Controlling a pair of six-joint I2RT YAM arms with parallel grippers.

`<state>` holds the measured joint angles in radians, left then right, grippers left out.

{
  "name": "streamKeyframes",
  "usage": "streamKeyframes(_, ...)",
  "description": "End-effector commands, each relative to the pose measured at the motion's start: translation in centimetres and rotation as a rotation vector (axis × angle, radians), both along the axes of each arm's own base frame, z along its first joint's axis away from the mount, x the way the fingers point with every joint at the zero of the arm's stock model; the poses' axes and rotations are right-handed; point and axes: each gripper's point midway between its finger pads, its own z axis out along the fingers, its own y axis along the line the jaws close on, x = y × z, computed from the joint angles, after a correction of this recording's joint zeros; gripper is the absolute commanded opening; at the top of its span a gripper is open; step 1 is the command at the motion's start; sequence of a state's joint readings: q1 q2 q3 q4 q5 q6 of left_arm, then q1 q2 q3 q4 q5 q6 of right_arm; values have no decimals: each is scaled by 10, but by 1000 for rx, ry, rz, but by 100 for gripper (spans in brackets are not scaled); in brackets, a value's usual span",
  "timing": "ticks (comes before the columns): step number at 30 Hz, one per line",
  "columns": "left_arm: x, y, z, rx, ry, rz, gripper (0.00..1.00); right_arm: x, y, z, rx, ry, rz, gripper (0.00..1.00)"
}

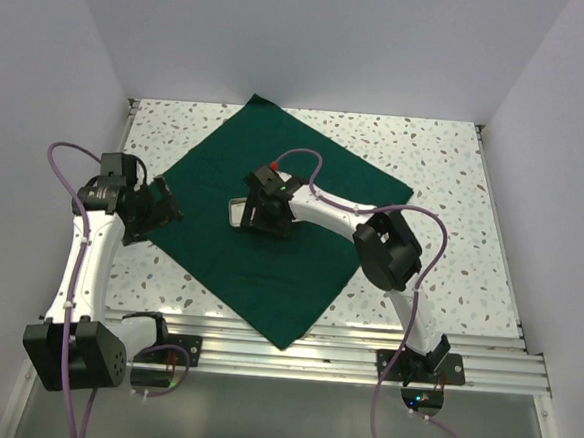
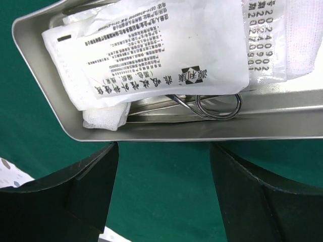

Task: Prepare the surgical pack

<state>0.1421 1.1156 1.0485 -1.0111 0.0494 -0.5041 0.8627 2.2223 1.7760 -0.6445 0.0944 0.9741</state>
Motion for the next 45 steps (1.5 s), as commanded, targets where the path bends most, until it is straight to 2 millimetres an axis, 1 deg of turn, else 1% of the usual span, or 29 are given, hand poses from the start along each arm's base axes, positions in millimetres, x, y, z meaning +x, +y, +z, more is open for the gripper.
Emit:
streamKeyframes(1,1,-4,5,-11,-41,-28,99,2,-7,24,-9,-31,21,77)
streamKeyframes(2,1,-4,5,-12,-42,-29,100,-2,-11,29,-7,-32,32,79)
streamKeyframes(3,2,-4,5,-14,-43,-31,99,-12,-22,22,-33,-15,50,79)
streamKeyframes(4,2,-5,5,-16,-48,-31,99,-15,-29,47,-12,-55,56,80)
streamKeyframes(5,2,-7,3,-22,-46,-35,99,-20,-37,53,-16,-67,68,83)
streamKeyframes(6,3,-9,3,-35,-49,-38,99,-34,-53,48,-47,-60,110,85)
streamKeyframes(7,3,-11,3,-44,-55,-42,99,-41,-60,53,-48,-66,138,87)
streamKeyframes(8,3,-13,1,-54,-56,-44,99,-49,-67,74,-20,-95,167,92)
streamKeyframes(9,3,-16,1,-68,-61,-50,100,-65,-85,64,-72,-66,226,98)
streamKeyframes(10,3,-17,2,-74,-71,-51,100,-74,-94,64,-85,-55,260,99)
streamKeyframes(11,1,-18,1,-77,-70,-52,99,-90,-97,77,-38,-48,311,99)
streamKeyframes(12,1,-19,1,-81,-72,-57,100,-110,-114,59,-63,0,360,99)
streamKeyframes(13,0,-20,3,-82,-81,-57,100,-124,-118,57,-29,23,385,99)
streamKeyframes(14,-1,-21,3,-87,-82,-59,100,-144,-117,67,61,41,427,99)
streamKeyframes(15,-2,-22,4,-93,-84,-64,100,-164,-125,49,103,75,450,99)
streamKeyframes(17,-6,-25,5,-103,-93,-71,99,-185,-126,43,208,89,472,99)
streamKeyframes(18,-7,-27,6,-114,-95,-76,99,-200,-127,42,304,80,467,99)
streamKeyframes(19,-9,-29,7,-119,-100,-79,99,-205,-128,40,341,72,457,99)
streamKeyframes(20,-11,-31,6,-130,-98,-84,99,-218,-137,27,367,110,422,99)
streamKeyframes(21,-13,-31,7,-131,-105,-86,99,-214,-128,40,446,44,432,99)
streamKeyframes(22,-14,-33,8,-136,-110,-91,99,-214,-128,41,462,30,421,97)
streamKeyframes(23,-16,-34,7,-143,-108,-95,99,-218,-132,34,467,45,396,95)
streamKeyframes(24,-18,-36,8,-152,-108,-95,99,-214,-128,38,488,17,391,92)
streamKeyframes(25,-20,-38,7,-160,-106,-97,99,-214,-127,37,495,20,384,85)
streamKeyframes(28,-24,-43,4,-188,-96,-97,99,-217,-125,30,516,67,340,75)
streamKeyframes(31,-23,-46,4,-207,-98,-101,99,-217,-120,32,555,67,310,68)
streamKeyframes(39,-17,-52,6,-221,-110,-124,100,-238,-124,31,535,129,254,63)
streamKeyframes(43,-17,-54,5,-218,-110,-132,99,-256,-126,29,507,158,255,63)
streamKeyframes(45,-18,-54,3,-215,-106,-134,99,-258,-129,24,493,156,242,63)
